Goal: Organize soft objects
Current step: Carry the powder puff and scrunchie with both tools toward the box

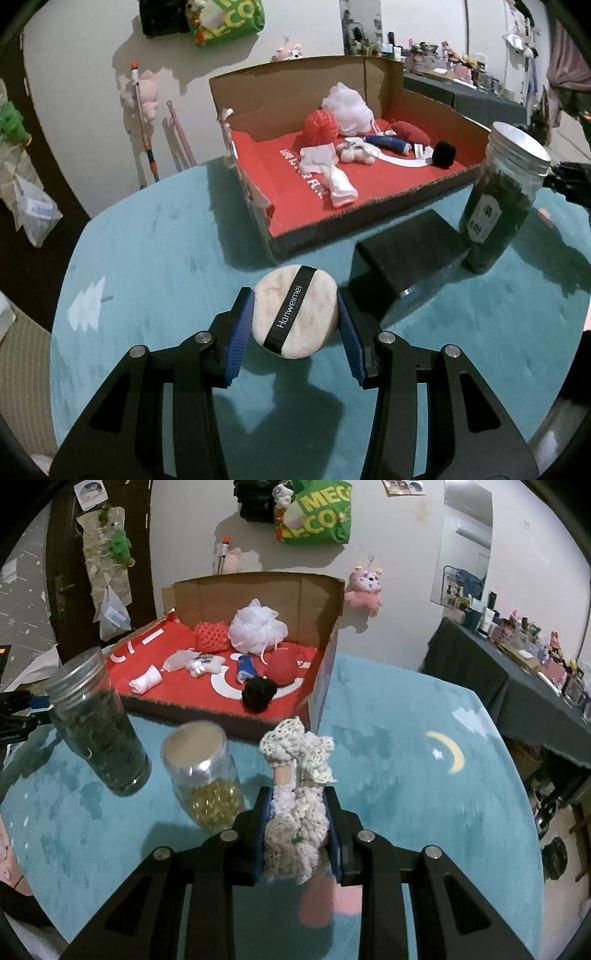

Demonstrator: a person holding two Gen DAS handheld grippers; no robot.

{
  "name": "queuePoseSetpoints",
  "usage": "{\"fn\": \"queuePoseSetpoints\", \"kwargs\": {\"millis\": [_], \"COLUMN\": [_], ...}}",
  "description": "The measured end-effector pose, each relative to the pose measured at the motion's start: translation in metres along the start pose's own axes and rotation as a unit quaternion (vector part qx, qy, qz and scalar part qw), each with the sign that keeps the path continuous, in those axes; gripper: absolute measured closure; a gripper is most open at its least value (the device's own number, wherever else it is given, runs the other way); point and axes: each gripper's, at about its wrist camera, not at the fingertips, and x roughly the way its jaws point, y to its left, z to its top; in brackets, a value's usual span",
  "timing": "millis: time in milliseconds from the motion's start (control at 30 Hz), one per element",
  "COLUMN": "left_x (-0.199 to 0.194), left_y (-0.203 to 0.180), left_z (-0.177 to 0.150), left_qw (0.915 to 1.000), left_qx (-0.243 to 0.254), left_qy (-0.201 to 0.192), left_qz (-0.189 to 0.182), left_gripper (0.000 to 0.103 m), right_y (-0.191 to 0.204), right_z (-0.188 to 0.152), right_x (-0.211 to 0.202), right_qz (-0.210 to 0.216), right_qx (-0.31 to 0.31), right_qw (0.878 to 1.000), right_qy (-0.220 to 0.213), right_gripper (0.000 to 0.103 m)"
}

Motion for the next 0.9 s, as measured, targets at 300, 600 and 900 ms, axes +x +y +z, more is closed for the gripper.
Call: {"fn": "queuePoseSetpoints", "kwargs": {"millis": [300, 600, 900], "left_x": [0.003, 0.002, 0.005], "left_y": [0.003, 0.006, 0.005], "left_z": [0.02, 0.033, 0.051], "left_qw": [0.9994, 0.9985, 0.9971], "left_qx": [0.03, 0.038, 0.052], "left_qy": [-0.009, -0.018, -0.021], "left_qz": [-0.016, -0.034, -0.051], "left_gripper": [0.06, 0.06, 0.06], "right_y": [0.0, 0.003, 0.008], "right_z": [0.024, 0.043, 0.058], "right_x": [0.009, 0.015, 0.024], "right_qz": [0.022, 0.047, 0.066], "right_qx": [-0.02, -0.032, -0.054], "right_qw": [1.0, 0.998, 0.996], "right_qy": [-0.003, -0.005, 0.002], "right_gripper": [0.074, 0.074, 0.074]}}
